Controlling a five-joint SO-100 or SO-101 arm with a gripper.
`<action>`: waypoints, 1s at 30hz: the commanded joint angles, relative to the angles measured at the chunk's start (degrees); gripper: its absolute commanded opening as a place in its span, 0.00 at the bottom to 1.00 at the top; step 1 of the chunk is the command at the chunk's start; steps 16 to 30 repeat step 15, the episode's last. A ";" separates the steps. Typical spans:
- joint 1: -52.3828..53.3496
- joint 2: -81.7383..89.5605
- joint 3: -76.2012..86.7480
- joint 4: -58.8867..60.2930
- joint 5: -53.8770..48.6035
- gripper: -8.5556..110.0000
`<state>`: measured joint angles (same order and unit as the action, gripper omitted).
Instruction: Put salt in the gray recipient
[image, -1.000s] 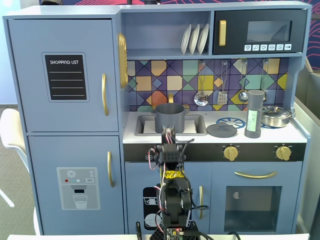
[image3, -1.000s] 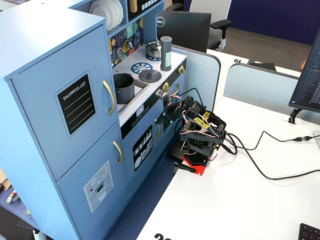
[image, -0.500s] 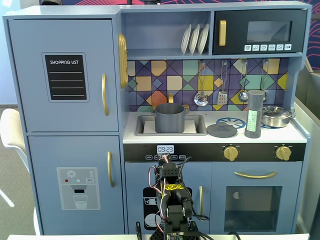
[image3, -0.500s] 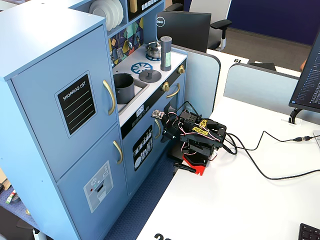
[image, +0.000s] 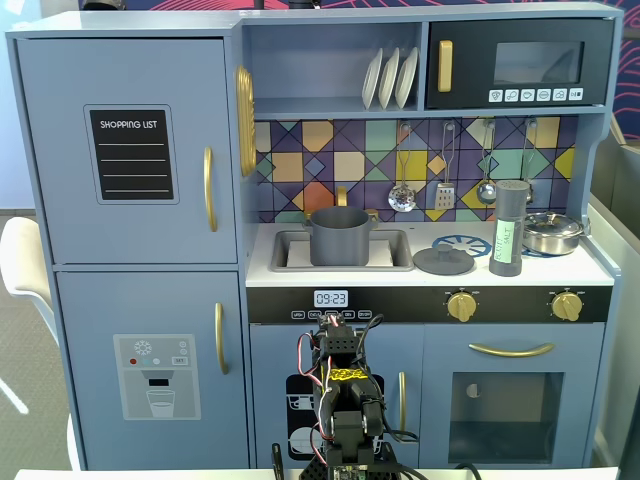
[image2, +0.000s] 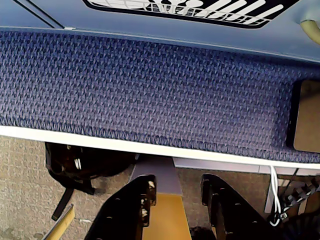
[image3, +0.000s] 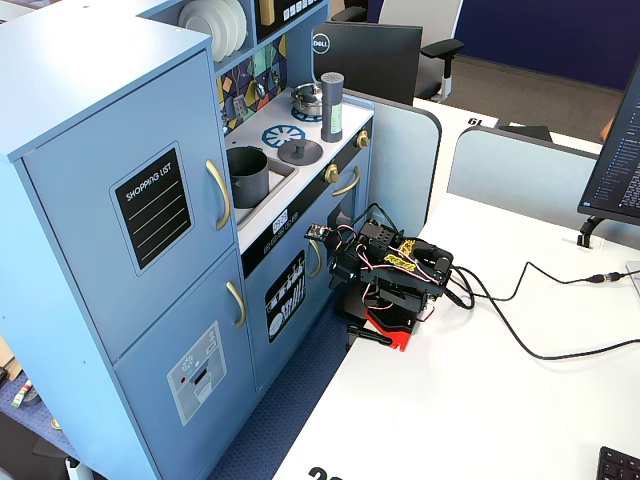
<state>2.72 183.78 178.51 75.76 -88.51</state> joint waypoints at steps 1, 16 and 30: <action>0.70 0.70 0.09 0.26 0.79 0.11; 0.70 0.70 0.09 0.26 0.70 0.12; 0.70 0.70 0.09 0.26 0.70 0.12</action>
